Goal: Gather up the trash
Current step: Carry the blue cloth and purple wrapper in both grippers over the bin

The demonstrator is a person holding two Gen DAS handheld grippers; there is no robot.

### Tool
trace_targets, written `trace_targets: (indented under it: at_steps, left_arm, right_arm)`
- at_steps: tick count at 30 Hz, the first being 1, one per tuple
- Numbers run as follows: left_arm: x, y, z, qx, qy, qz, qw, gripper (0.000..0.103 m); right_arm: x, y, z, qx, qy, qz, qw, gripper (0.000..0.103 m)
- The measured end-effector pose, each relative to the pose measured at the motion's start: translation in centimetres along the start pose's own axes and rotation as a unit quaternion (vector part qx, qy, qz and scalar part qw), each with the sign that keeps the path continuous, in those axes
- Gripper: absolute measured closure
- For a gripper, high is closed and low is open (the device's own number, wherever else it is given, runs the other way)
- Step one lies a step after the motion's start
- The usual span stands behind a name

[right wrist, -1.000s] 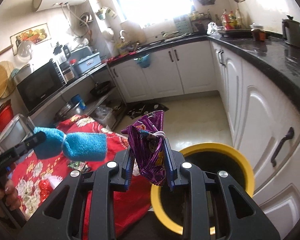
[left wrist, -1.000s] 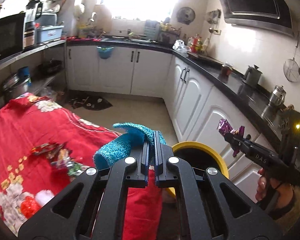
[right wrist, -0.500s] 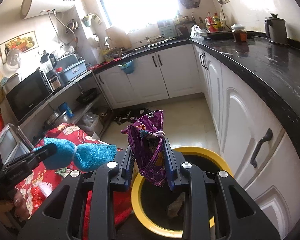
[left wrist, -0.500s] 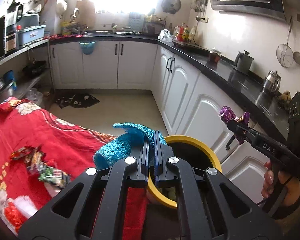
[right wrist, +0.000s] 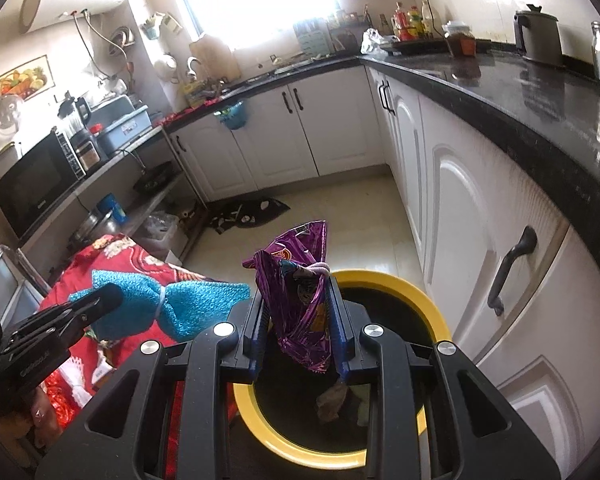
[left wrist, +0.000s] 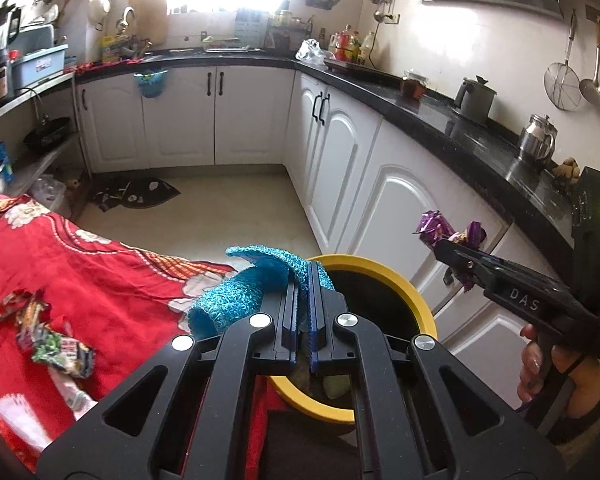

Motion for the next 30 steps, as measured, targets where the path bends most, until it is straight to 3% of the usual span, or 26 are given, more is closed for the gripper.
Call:
trace_targets:
  at_steps: [30]
  left_arm:
    - [4.5,-0.4,7.4,0.015,0.077,-0.002,0.9969,0.102]
  right_arm:
    - [7.0,-2.2,7.4,0.022,0.122,0.002,0.992,0.075]
Point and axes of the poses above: each gripper's, at about its wrist camera, not at the fingertips, and z roughly the way its jaws point, y to its left, x to its underside, the point moved 10 cm from there along z, roughly the way its jaws point, and after that the axes turned 12 degrees about x, right-handed, at the moved point
